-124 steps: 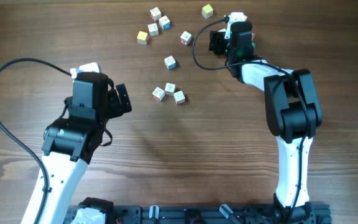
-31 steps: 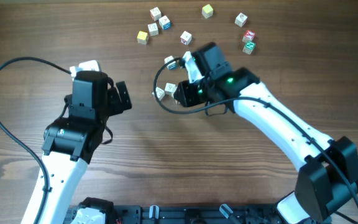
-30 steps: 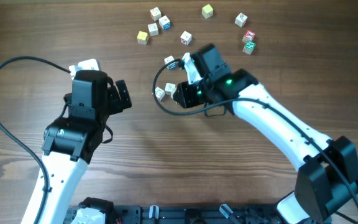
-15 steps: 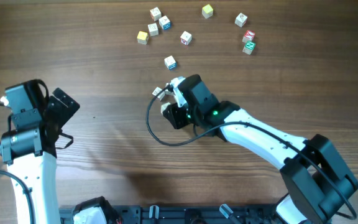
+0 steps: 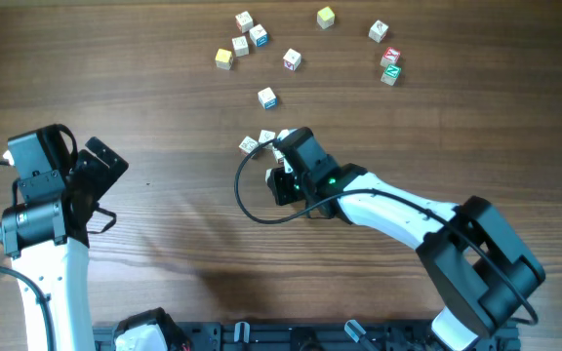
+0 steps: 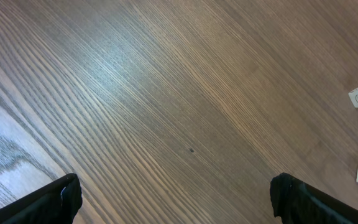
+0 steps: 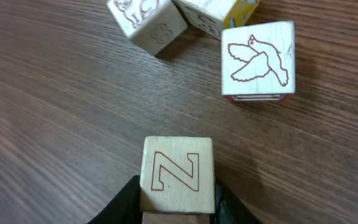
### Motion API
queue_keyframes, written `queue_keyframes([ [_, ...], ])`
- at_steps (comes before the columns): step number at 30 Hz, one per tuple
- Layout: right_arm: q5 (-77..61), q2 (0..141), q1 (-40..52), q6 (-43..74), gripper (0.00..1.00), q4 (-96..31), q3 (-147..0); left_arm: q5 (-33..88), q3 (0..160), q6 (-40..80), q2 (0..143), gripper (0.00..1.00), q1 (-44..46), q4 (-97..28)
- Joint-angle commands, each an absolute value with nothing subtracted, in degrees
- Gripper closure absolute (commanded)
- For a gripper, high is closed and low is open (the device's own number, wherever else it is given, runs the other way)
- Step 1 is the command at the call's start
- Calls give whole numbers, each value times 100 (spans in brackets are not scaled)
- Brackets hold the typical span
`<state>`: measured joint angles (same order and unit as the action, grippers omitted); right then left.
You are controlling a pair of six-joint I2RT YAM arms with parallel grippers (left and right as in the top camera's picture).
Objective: Form a circle
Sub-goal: 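Lower the Z block below the bird block and hold it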
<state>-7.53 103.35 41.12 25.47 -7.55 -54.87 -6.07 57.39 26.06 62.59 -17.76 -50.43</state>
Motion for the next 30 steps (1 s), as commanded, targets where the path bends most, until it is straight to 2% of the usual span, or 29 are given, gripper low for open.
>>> queue_keyframes([
  [1, -582, 10562, 4141, 2119, 82, -554, -5461, -537, 5739, 2661, 6263, 0, -1806, -5048],
  [6, -582, 10805, 4141, 1946, 81, -390, -5461, -537, 5739, 2661, 6263, 0, -1806, -5048],
  [8, -582, 10833, 4141, 1953, 77, -381, -5461, -537, 5739, 2659, 6263, 0, -1806, -5048],
  [10, -602, 10833, 4141, 1975, 56, -384, -5461, -537, 5739, 2659, 6263, 0, -1806, -5048],
  [11, -602, 10833, 4141, 1973, 52, -388, -5461, -537, 5739, 2659, 6263, 0, -1806, -5048],
  [17, -604, 10833, 4141, 1975, 46, -388, -5461, -537, 5739, 2659, 6263, 0, -1806, -5048],
  [23, -604, 10720, 4141, 2252, 19, -401, -5465, -537, 5739, 2661, 6263, 0, -1806, -5048],
  [27, -703, 10521, 4141, 2268, 19, -587, -5465, -537, 5739, 2661, 6263, 0, -1806, -5048],
  [30, -740, 10464, 4141, 2268, 27, -716, -5463, -537, 5739, 2661, 6263, 0, -1806, -5046],
])
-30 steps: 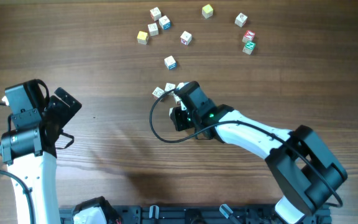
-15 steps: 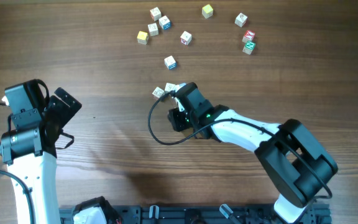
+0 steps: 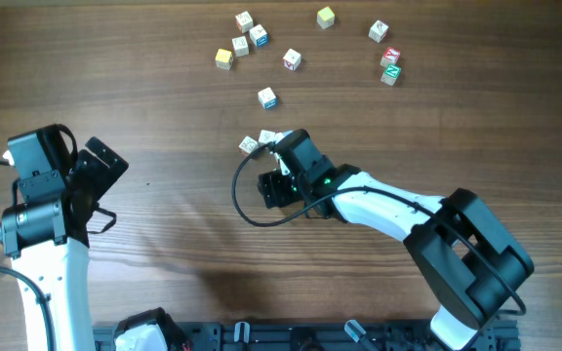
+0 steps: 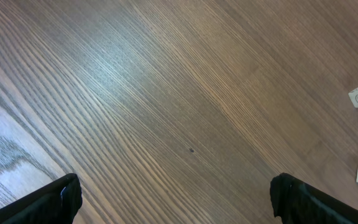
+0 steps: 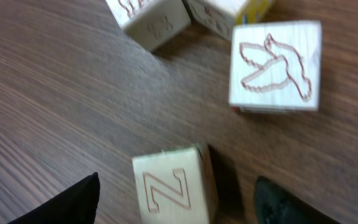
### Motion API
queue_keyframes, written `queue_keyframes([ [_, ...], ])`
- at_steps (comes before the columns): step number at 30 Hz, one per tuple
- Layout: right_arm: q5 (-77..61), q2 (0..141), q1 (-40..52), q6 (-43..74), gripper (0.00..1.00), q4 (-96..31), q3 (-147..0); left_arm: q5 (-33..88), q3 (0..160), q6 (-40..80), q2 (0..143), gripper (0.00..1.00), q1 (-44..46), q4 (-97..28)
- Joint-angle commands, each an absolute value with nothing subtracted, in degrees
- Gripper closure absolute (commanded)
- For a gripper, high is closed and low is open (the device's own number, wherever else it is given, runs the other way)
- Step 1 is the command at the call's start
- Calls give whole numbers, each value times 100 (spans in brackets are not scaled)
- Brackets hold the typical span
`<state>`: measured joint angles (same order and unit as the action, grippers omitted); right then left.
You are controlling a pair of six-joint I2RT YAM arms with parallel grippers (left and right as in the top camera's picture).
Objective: Form a circle
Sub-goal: 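Lower the Z block below the bird block and hold it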
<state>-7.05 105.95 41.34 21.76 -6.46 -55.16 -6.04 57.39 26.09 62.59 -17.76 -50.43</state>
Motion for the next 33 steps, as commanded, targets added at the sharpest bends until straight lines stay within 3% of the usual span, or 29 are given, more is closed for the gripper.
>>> queue_keyframes([
  [1, -779, 10464, 4141, 2265, 29, -714, -5465, -537, 5739, 2659, 6263, 0, -1806, -5048],
  [5, -799, 10464, 4141, 2265, 32, -687, -5465, -537, 5739, 2659, 6263, 0, -1806, -5048],
  [8, -794, 10464, 4141, 2268, 42, -666, -5465, -537, 5739, 2661, 6263, 0, -1806, -5048],
  [21, -725, 10464, 4139, 2261, 60, -617, -5468, -537, 5739, 2661, 6263, 0, -1806, -5048],
  [29, -580, 10444, 4139, 2139, 62, -626, -5468, -537, 5739, 2659, 6263, 0, -1806, -5048],
  [33, -580, 10418, 4139, 1758, 68, -556, -5474, -537, 5739, 2659, 6263, 0, -1806, -5048],
])
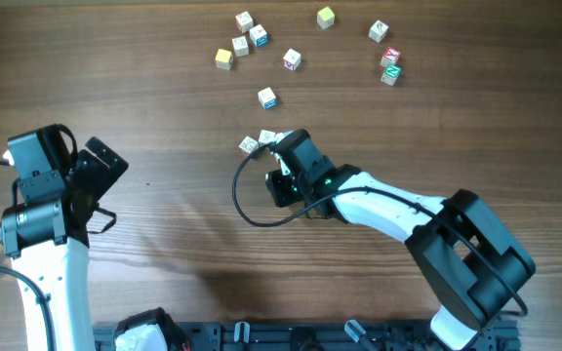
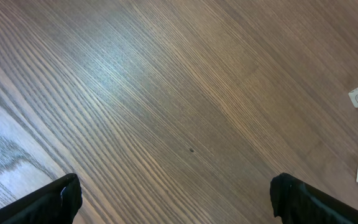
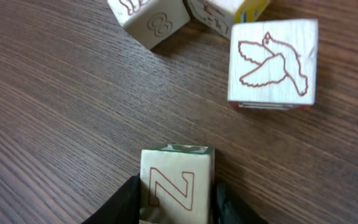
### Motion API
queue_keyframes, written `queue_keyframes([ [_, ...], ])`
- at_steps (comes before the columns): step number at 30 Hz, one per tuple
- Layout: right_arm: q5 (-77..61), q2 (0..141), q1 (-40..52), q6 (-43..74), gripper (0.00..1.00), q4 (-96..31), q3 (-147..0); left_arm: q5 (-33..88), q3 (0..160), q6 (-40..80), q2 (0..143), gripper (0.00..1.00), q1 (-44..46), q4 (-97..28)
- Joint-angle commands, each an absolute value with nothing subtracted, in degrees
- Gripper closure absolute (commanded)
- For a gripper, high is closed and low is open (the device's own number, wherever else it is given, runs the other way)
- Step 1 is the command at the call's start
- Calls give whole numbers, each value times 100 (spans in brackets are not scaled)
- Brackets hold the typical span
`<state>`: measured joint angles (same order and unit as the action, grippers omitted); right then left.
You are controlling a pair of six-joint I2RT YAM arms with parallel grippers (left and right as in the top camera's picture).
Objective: Form a circle
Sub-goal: 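Lower the Z block below the bird block and hold it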
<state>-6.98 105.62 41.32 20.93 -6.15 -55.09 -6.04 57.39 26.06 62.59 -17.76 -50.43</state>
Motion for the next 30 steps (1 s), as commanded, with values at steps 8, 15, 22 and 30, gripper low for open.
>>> queue_keyframes([
  [8, -580, 10414, 4134, 1151, 68, -451, -5474, -537, 5739, 2659, 6263, 0, -1806, -5048],
  [15, -163, 10414, 4123, 576, 68, -482, -5474, -537, 5739, 2659, 6263, 0, -1806, -5046],
  [22, 19, 10414, 4123, 598, 64, -480, -5474, -537, 5739, 2659, 6263, 0, -1806, -5048],
  [30, -178, 10414, 4123, 617, 47, -384, -5474, -537, 5739, 2659, 6263, 0, -1806, -5048],
])
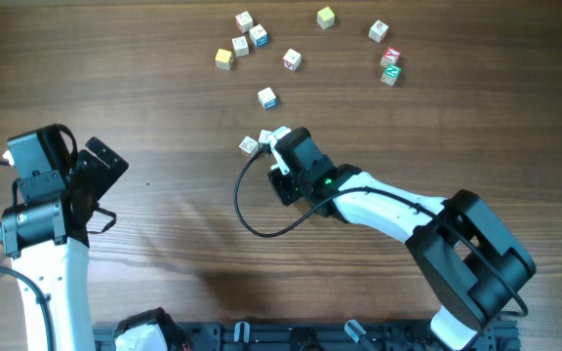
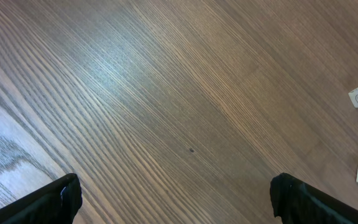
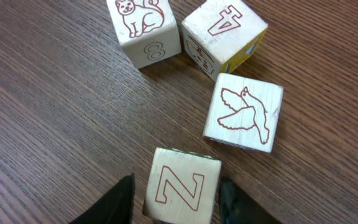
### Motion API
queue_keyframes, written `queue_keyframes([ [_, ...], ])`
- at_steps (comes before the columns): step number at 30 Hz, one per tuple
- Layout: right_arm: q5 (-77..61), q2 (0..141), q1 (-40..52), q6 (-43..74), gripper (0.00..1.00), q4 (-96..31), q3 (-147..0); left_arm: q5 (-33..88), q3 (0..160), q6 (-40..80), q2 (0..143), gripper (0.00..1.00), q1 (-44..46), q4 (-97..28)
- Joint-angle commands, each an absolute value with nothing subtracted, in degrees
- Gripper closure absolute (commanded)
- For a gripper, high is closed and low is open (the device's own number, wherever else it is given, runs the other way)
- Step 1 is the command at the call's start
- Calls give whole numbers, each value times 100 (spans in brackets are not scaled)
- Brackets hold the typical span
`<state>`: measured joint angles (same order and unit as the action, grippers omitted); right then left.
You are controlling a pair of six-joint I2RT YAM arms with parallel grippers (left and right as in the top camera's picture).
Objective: Form a circle
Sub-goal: 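Lower the Z block below the bird block and hold it, then open the right gripper and release the Z block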
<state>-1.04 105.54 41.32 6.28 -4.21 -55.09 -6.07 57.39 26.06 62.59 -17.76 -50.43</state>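
A wooden Z block (image 3: 182, 186) sits between the fingers of my right gripper (image 3: 178, 200), which is shut on it a little above the table. Just beyond it lie a bird block (image 3: 244, 112), a cat block marked 8 (image 3: 143, 28) and a block marked 4 (image 3: 224, 34). From overhead the right gripper (image 1: 283, 181) is mid-table, below that small cluster (image 1: 250, 145). The left gripper (image 2: 176, 199) hangs open over bare wood at the left (image 1: 100, 166).
Several more letter blocks lie scattered at the far side, among them one (image 1: 267, 97), a group (image 1: 240, 45) and a stacked pair (image 1: 390, 64). A black cable (image 1: 247, 210) loops beside the right wrist. Two blocks show at the left wrist view's right edge.
The right gripper, still shut on the Z block, now stands higher and further back from the cluster; the cat, 4 and bird blocks look smaller and all show. The left arm has not moved.
The right gripper was shut on the Z block near the bird block. Then its fingers stood wide apart with the Z block loose on the table. Then it was shut on the block again, and now holds it a little higher. The left arm stayed still throughout.
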Motion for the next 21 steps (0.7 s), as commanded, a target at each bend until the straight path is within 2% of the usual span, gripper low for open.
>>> queue_keyframes([
  [1, -178, 10414, 4123, 617, 44, -379, -5474, -537, 5739, 2659, 6263, 0, -1806, -5048],
  [5, -174, 10346, 4123, 659, 17, -386, -5507, -537, 5739, 2659, 6263, 0, -1806, -5048],
  [6, -176, 10272, 4123, 810, 15, -392, -5520, -537, 5739, 2659, 6263, 0, -1806, -5048],
  [8, -178, 10014, 4123, 1160, 1, -460, -5527, -537, 5739, 2659, 6263, 0, -1806, -5048],
  [15, -176, 8460, 4123, 3138, 0, -1739, -5527, -537, 5739, 2661, 6263, 0, -1806, -5046],
  [20, -130, 8451, 4123, 3769, 1, -2064, -5446, -537, 5739, 2659, 6263, 0, -1806, -5048],
  [21, -128, 8580, 4123, 3795, 14, -2058, -5439, -537, 5739, 2659, 6263, 0, -1806, -5048],
])
